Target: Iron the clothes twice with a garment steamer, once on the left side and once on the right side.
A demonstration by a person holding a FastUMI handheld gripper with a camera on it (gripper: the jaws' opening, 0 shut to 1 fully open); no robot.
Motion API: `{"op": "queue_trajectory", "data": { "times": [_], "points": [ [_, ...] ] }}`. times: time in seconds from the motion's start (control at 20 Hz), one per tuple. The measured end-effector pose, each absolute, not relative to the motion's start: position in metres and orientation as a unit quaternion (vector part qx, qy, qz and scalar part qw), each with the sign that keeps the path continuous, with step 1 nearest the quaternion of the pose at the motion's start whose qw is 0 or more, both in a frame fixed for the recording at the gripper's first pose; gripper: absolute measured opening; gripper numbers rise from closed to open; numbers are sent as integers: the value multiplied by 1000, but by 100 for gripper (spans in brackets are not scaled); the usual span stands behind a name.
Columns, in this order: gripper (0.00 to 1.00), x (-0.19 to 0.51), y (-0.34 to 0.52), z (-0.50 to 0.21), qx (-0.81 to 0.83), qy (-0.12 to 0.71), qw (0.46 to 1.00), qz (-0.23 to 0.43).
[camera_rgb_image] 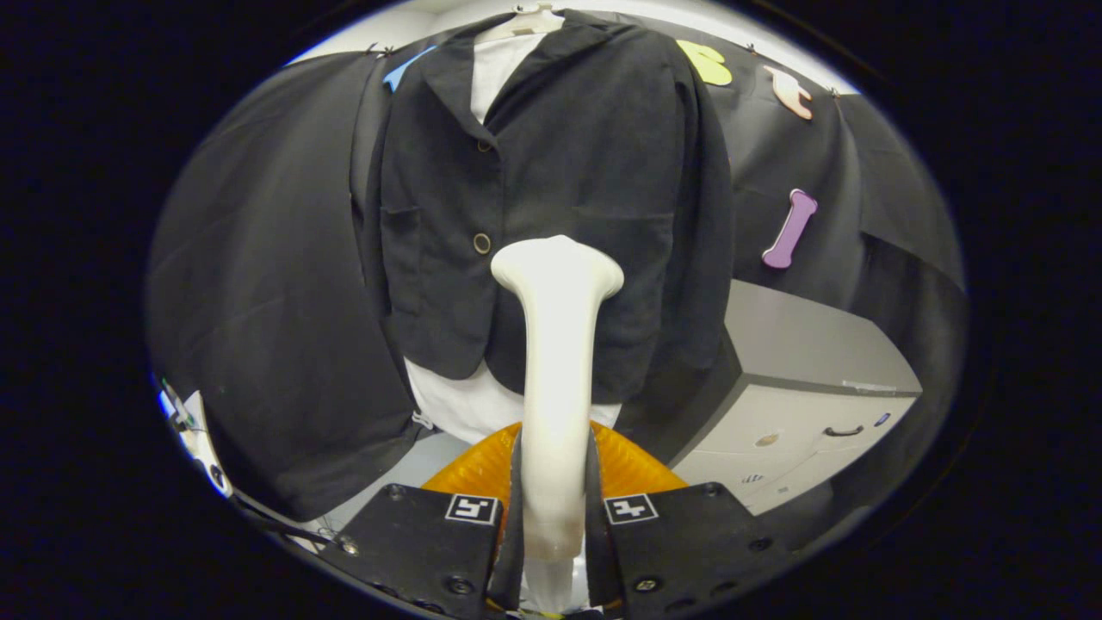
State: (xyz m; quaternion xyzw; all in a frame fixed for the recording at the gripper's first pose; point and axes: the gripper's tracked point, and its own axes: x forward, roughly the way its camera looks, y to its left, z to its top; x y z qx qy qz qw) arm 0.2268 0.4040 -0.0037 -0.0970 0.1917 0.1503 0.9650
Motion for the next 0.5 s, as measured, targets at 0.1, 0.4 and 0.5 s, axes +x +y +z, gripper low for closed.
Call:
{"op": "queue_trajectory", "data": {
  "times": [0.1, 0.4, 0.5],
  "points": [
    [32, 227, 403, -15, -96, 205, 963, 149],
    [32, 228, 398, -44, -103, 235, 956, 143],
    [32, 226, 397, -53, -105, 242, 954, 141]
  ]
}}
